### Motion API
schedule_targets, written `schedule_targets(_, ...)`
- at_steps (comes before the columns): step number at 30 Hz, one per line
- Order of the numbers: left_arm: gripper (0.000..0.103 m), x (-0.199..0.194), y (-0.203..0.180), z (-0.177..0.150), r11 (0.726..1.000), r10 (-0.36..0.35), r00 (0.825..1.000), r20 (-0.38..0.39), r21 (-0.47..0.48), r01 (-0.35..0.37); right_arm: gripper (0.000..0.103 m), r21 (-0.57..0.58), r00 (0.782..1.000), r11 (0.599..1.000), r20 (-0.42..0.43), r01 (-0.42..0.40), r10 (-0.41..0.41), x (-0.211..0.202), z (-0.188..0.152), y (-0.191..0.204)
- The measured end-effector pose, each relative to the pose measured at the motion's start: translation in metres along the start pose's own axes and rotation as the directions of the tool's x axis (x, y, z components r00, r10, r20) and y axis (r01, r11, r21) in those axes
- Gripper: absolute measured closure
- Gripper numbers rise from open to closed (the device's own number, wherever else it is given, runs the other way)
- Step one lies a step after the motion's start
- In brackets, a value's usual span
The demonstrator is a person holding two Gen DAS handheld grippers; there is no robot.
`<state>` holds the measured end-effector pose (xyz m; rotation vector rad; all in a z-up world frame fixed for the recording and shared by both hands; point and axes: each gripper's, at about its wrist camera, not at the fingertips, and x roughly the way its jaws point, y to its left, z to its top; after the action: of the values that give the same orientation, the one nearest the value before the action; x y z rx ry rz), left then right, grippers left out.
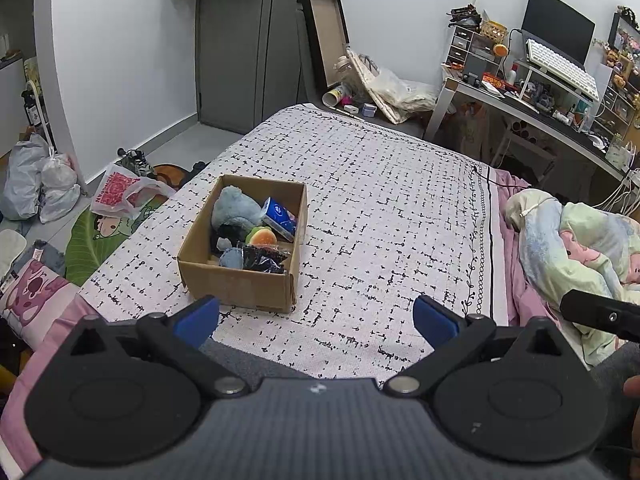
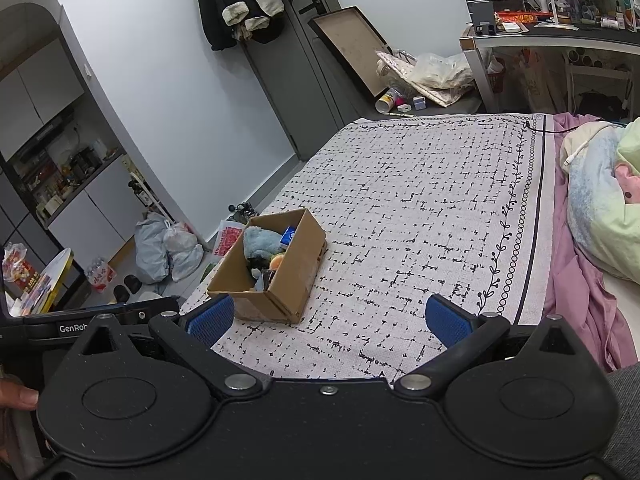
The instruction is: Organize soft objects
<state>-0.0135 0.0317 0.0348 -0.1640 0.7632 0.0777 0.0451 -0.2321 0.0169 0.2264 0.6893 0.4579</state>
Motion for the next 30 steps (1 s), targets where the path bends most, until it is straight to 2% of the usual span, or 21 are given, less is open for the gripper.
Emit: schedule_targets(30, 0.001, 0.002, 0.0015, -0.0005, 1.0, 0.002, 1.0, -0.002, 0.003, -0.002, 0.0, -0.009, 1.0, 1.0, -0.006, 0.013, -0.013, 0.0008, -0.0009, 0.0014)
